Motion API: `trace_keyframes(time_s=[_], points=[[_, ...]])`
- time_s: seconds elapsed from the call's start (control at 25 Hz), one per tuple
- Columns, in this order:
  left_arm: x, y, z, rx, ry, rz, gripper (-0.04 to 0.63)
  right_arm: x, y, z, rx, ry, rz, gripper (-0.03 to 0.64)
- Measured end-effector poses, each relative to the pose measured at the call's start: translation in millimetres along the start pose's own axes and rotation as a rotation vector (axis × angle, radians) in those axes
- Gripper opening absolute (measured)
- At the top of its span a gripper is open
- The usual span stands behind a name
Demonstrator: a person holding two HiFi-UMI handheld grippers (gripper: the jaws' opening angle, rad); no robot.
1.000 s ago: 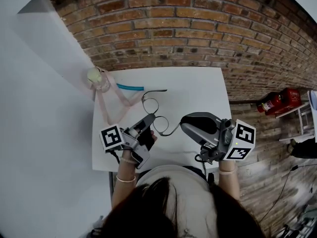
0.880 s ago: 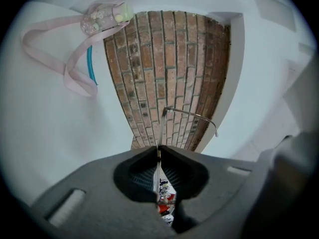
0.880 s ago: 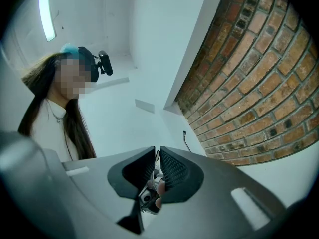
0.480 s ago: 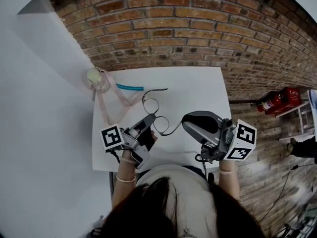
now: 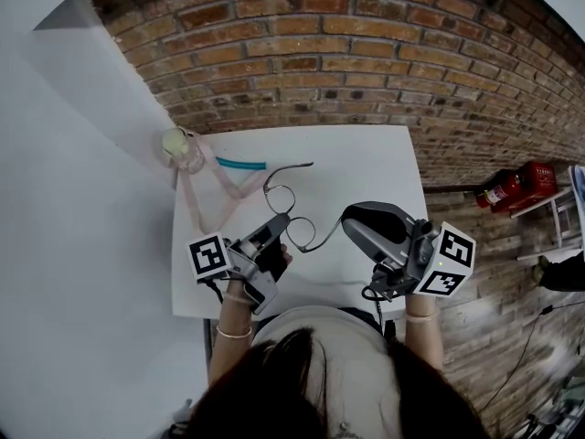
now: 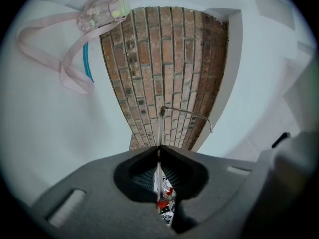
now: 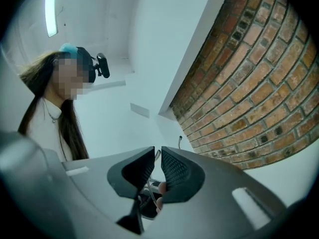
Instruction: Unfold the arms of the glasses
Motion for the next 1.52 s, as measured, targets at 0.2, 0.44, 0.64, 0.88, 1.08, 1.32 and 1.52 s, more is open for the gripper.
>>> trace_keyframes(time_s=[0.2,0.44,0.64,0.88,1.08,1.32,1.52], points=[[0.4,-2.8,-1.3,0.011,-0.012,0.013,0.021,2.5,-2.4,-3.2,0.005,-0.016,0.017,0.044],[1.2,-3.2,-2.3,0.013,-0.016,0.018,0.021,7.5,-8.9,-2.8,0.008,-0.027,0.056,0.044],[1.3,-6.6,-1.4,0.015,-0.017,0.02,0.021,10.4,-18.4,0.7,0.042,0.004,0.137,0.042],[1.3,-8.0,1.3,0.017,-0.005,0.023,0.021,9.6,-31.2,17.8,0.123,0.096,0.256,0.037],[1.0,-6.9,2.3,0.017,0.016,0.027,0.021,8.3,-43.8,29.8,0.163,0.146,0.352,0.02],[-0.4,-6.5,5.6,0.025,0.034,0.031,0.021,12.3,-52.8,43.9,0.205,0.205,0.426,0.006],[-1.5,-7.0,4.8,0.029,0.037,0.026,0.021,21.3,-65.7,53.7,0.225,0.239,0.509,0.006]])
Point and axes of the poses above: the fingertips, and each gripper's own axes: x backward along the fingers, y to its left, z out of its underside, the point moved 5 cm from there along x, backward along the fingers, and after that the axes turned 5 degrees about -y, right-handed, at the moved point
